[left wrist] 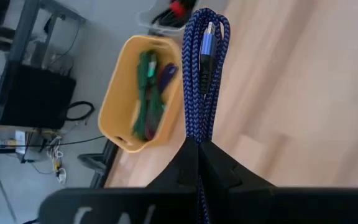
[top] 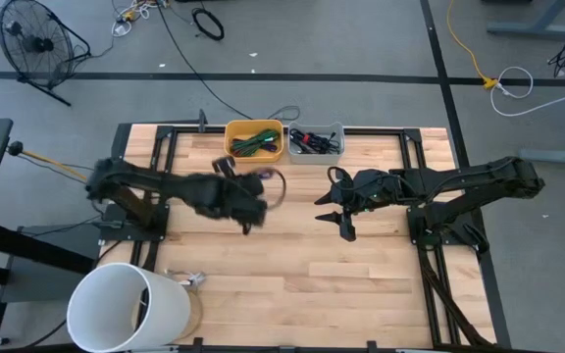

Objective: Pick & Place USB Port
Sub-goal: Put the violet black charger cable into the yellow bin

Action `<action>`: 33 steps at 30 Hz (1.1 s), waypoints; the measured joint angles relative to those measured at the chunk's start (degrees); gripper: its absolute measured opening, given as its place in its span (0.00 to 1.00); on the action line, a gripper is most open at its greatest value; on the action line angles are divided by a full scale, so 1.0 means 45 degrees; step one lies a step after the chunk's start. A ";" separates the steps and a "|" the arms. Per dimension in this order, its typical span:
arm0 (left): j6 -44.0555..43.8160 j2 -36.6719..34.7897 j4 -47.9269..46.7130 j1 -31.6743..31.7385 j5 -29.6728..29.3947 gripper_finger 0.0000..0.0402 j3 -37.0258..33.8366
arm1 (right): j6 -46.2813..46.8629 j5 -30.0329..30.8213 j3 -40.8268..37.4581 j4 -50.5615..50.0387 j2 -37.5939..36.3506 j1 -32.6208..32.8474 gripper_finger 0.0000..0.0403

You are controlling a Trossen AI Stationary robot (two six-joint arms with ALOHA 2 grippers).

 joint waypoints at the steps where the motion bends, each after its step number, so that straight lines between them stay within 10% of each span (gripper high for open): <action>1: 0.0387 -0.0426 0.0541 0.0321 -0.0017 0.01 -0.0690 | 0.0006 0.0000 0.0000 0.0011 0.0000 -0.0001 0.48; 10: 0.5770 -0.2720 0.7046 0.3479 0.0474 0.01 -0.5228 | 0.0499 -0.0002 0.0000 0.0262 0.0000 0.0001 0.48; 21: 0.8975 -0.2362 1.2137 0.7297 0.2108 0.00 -0.6735 | 0.1179 0.0330 0.0000 0.0301 0.0000 0.0001 0.48; 33: 1.0272 -0.1822 1.5079 0.8514 0.3055 0.00 -0.7920 | 0.1376 0.0364 -0.0004 0.0350 0.0000 0.0001 0.48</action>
